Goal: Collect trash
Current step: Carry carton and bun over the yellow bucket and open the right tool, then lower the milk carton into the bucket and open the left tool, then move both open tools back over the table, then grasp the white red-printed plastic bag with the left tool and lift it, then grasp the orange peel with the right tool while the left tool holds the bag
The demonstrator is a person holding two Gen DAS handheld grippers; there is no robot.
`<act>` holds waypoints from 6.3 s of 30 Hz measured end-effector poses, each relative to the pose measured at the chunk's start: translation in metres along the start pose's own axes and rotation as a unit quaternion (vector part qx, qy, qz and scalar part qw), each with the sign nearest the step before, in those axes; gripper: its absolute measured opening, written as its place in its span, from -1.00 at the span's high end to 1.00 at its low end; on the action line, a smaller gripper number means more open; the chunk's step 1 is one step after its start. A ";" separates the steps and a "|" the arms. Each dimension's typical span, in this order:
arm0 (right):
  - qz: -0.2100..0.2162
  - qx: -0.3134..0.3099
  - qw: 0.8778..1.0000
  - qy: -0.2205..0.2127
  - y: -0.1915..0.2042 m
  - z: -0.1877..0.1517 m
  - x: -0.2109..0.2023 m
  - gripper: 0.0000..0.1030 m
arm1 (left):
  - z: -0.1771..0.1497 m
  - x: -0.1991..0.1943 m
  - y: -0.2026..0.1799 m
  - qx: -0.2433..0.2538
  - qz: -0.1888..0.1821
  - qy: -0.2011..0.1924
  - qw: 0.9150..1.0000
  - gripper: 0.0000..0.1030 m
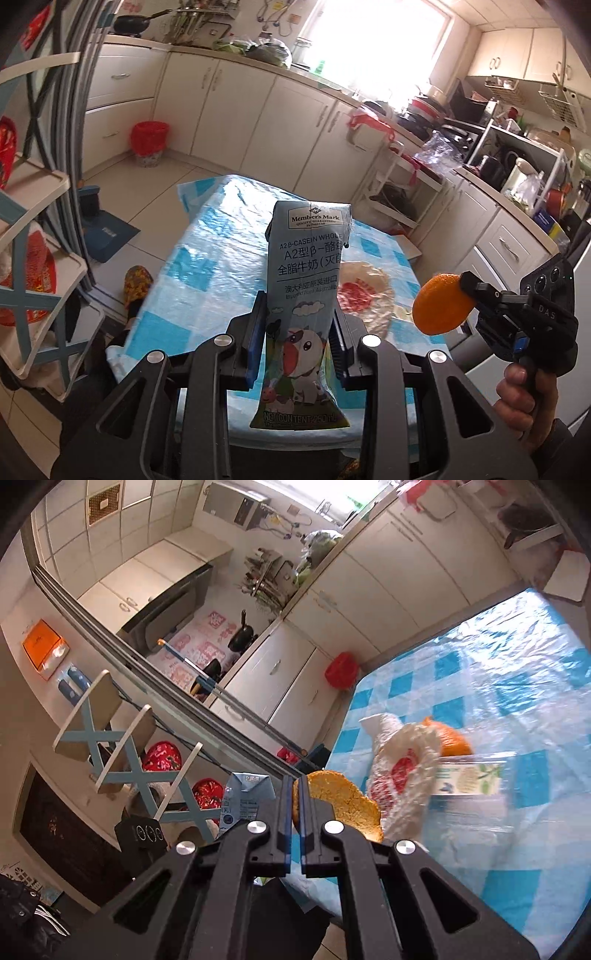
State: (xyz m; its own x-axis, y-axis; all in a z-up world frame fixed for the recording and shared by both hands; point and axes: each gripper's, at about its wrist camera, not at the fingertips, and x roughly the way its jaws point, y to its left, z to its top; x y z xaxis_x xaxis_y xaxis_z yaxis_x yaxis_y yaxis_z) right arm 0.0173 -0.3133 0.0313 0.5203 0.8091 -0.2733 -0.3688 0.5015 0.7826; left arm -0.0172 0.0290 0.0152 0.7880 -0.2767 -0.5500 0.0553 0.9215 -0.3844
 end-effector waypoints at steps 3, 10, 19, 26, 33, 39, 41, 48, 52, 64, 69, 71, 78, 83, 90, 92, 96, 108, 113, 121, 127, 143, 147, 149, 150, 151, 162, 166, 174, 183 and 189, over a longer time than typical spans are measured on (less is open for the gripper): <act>-0.036 0.005 0.999 -0.038 -0.013 0.002 -0.051 0.93 | -0.001 0.008 -0.039 0.024 -0.031 0.009 0.999 0.43; -0.141 0.055 0.982 -0.113 -0.070 0.002 -0.160 0.93 | -0.016 0.037 -0.147 0.089 -0.112 0.043 0.989 0.43; -0.307 0.188 0.931 -0.055 -0.181 -0.013 -0.203 0.92 | -0.088 0.105 -0.279 0.163 -0.180 0.129 0.961 0.43; -0.327 0.279 0.898 -0.097 -0.223 -0.020 -0.236 0.14 | -0.141 0.156 -0.326 0.175 -0.179 0.199 0.948 0.43; -0.355 0.200 0.892 -0.195 -0.190 -0.006 -0.264 -0.08 | -0.179 0.193 -0.353 0.193 -0.164 0.251 0.934 0.43; -0.370 0.183 0.885 -0.216 -0.189 -0.004 -0.270 -0.11 | -0.196 0.208 -0.374 0.219 -0.148 0.270 0.926 0.05; -0.372 0.181 0.884 -0.216 -0.190 -0.002 -0.269 -0.11 | -0.195 0.203 -0.375 0.224 -0.148 0.264 0.926 -0.04; -0.393 0.142 0.881 -0.224 -0.172 0.005 -0.266 -0.28 | -0.173 0.162 -0.361 0.249 -0.111 0.214 0.938 -0.49; -0.412 0.103 0.875 -0.231 -0.158 0.009 -0.259 -0.36 | -0.152 0.122 -0.340 0.267 -0.088 0.160 0.946 -0.66; -0.437 -0.001 0.869 -0.232 -0.117 0.026 -0.208 -0.55 | -0.097 0.059 -0.264 0.231 -0.034 0.094 0.968 -0.73; -0.438 -0.046 0.871 -0.219 -0.100 0.030 -0.182 -0.64 | -0.082 0.044 -0.238 0.216 -0.019 0.077 0.973 -0.74; -0.439 -0.062 0.871 -0.212 -0.095 0.031 -0.173 -0.66 | -0.078 0.042 -0.231 0.211 -0.014 0.072 0.975 -0.74; -0.439 -0.088 0.872 -0.197 -0.089 0.037 -0.152 -0.71 | -0.071 0.038 -0.213 0.195 -0.001 0.064 0.979 -0.77; -0.434 -0.096 0.874 -0.198 -0.088 0.037 -0.146 -0.72 | -0.069 0.036 -0.207 0.188 0.006 0.061 0.980 -0.78; -0.439 -0.113 0.872 -0.185 -0.086 0.036 -0.137 -0.73 | -0.068 0.037 -0.202 0.181 0.013 0.060 0.982 -0.78; -0.439 -0.115 0.872 -0.185 -0.086 0.035 -0.136 -0.75 | -0.068 0.038 -0.201 0.180 0.015 0.061 0.982 -0.79; -0.438 -0.113 0.872 -0.186 -0.085 0.034 -0.136 -0.77 | -0.068 0.039 -0.200 0.179 0.017 0.062 0.982 -0.79; -0.434 -0.112 0.874 -0.185 -0.083 0.034 -0.132 -0.80 | -0.065 0.042 -0.185 0.161 0.027 0.065 0.984 -0.80; -0.432 -0.113 0.876 -0.183 -0.083 0.034 -0.130 -0.80 | -0.056 0.047 -0.156 0.126 0.048 0.066 0.989 -0.80; -0.426 -0.119 0.879 -0.176 -0.078 0.033 -0.124 -0.80 | -0.041 0.064 -0.091 0.051 0.062 0.080 0.994 -0.80; -0.420 -0.129 0.883 -0.165 -0.075 0.033 -0.115 -0.80 | -0.038 0.088 -0.062 0.019 0.037 0.104 0.994 -0.80; -0.408 -0.137 0.890 -0.153 -0.072 0.034 -0.101 -0.80 | -0.032 0.138 -0.095 0.134 0.029 0.140 0.981 0.64; -0.405 -0.137 0.891 -0.151 -0.072 0.035 -0.099 -0.80 | -0.028 0.123 -0.091 0.142 0.019 0.119 0.983 0.81; -0.405 -0.139 0.892 -0.148 -0.071 0.034 -0.097 -0.80 | -0.024 0.110 -0.086 0.135 0.017 0.101 0.986 0.82; -0.403 -0.140 0.892 -0.147 -0.071 0.034 -0.097 -0.80 | -0.023 0.104 -0.082 0.131 0.017 0.093 0.987 0.82; -0.402 -0.140 0.893 -0.145 -0.071 0.034 -0.096 -0.80 | -0.021 0.098 -0.077 0.126 0.018 0.087 0.988 0.82; -0.361 -0.173 0.912 -0.089 -0.057 0.034 -0.044 -0.80 | -0.016 0.074 -0.008 0.035 0.000 0.089 0.995 0.83; -0.310 -0.181 0.933 -0.039 -0.051 0.042 -0.005 -0.80 | -0.015 0.073 -0.003 0.022 -0.013 0.091 0.995 0.83; -0.298 -0.198 0.926 0.117 -0.047 0.052 0.106 -0.48 | -0.011 0.073 0.001 0.023 -0.041 0.088 0.995 0.83; -0.317 -0.144 0.909 0.227 -0.081 0.055 0.177 -0.18 | -0.009 0.075 0.009 0.011 -0.053 0.085 0.995 0.83; -0.276 -0.082 0.935 0.208 -0.090 0.061 0.168 0.40 | -0.009 0.077 0.016 0.003 -0.053 0.082 0.995 0.83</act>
State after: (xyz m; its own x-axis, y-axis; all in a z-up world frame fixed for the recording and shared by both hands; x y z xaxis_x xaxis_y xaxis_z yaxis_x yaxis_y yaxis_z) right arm 0.1851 -0.2411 -0.0512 0.3337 0.4449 -0.8311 -0.2628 0.8906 0.3712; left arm 0.0390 0.0197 -0.0398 0.6668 -0.4125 -0.6206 0.1371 0.8865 -0.4419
